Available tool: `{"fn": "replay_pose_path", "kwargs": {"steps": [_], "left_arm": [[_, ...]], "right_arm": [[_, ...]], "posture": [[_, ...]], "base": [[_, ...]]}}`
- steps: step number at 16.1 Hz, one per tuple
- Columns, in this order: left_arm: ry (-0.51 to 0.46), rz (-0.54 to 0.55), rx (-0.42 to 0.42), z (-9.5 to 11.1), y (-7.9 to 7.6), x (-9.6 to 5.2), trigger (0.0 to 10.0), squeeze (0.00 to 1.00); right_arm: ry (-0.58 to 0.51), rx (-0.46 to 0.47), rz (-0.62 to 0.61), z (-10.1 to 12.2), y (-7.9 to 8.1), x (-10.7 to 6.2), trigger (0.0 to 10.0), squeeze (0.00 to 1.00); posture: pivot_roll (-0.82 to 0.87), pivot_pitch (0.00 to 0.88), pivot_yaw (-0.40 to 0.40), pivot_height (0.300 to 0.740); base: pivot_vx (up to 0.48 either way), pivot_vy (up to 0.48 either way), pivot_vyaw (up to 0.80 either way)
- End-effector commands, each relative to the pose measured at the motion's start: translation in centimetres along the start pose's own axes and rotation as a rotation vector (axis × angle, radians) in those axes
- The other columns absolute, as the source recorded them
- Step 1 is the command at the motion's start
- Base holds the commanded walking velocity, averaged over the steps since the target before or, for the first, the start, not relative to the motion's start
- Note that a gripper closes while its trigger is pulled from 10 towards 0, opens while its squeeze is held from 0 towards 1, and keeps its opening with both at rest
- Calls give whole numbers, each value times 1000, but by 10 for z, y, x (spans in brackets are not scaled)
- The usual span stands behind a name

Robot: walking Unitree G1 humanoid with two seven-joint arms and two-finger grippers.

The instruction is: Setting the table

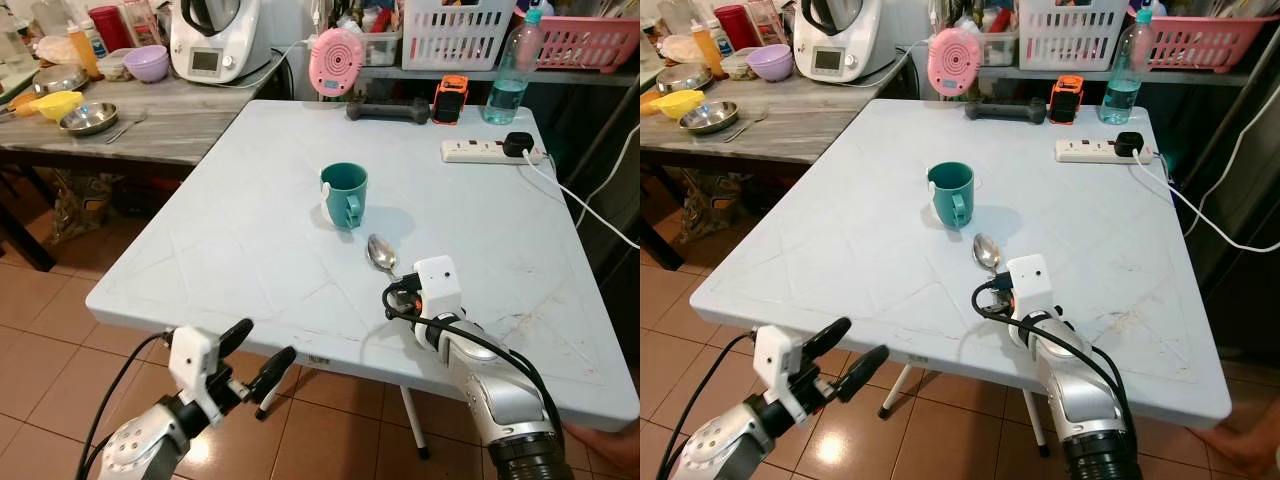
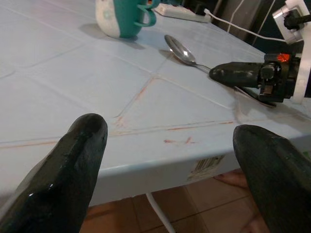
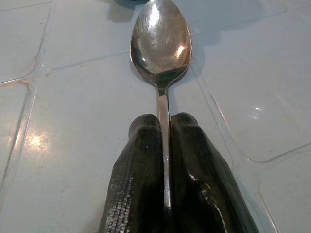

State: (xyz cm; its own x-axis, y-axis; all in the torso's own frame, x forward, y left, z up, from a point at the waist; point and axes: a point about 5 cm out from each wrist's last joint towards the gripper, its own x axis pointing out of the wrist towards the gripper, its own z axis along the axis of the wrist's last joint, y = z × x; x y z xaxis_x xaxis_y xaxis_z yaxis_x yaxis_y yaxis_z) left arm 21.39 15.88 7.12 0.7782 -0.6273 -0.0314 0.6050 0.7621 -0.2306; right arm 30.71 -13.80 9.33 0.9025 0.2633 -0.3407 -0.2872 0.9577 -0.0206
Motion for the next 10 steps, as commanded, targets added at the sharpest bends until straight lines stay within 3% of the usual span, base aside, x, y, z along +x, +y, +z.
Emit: {"fn": "replay_pose_path", "kwargs": {"steps": [1,3,4,5,6,8,9,10], "left_arm": [[-6,8,8,-1,5,-5,10000,0],[-22,73,21,-4,13,-5,10000,0],[-71,210,53,8,20,11,10000,0],[-91,228,53,12,19,15,10000,0],[-162,370,78,27,27,15,10000,0],[-227,473,80,42,35,11,10000,0],[-246,494,93,48,37,10,10000,0],[-252,502,101,50,37,10,10000,0]], "right_arm": [[40,9,-5,-8,-1,1,0,0],[-2,19,-6,-2,-2,1,0,0],[-59,19,2,7,-1,-1,0,0],[-71,19,6,8,-1,-1,0,0],[-150,17,39,19,4,-4,0,0],[-260,-11,62,33,9,-9,0,0],[-309,-26,70,40,11,-11,2706,0],[-333,-38,73,44,13,-13,4667,0]], "posture": [[-157,42,73,740],[-159,38,71,740],[-160,37,70,740],[-161,35,68,740],[-162,32,66,740],[-157,31,63,740],[-156,30,62,740],[-156,30,62,740]], "base": [[0,0,0],[0,0,0],[0,0,0],[0,0,0],[0,0,0],[0,0,0],[0,0,0],[0,0,0]]}}
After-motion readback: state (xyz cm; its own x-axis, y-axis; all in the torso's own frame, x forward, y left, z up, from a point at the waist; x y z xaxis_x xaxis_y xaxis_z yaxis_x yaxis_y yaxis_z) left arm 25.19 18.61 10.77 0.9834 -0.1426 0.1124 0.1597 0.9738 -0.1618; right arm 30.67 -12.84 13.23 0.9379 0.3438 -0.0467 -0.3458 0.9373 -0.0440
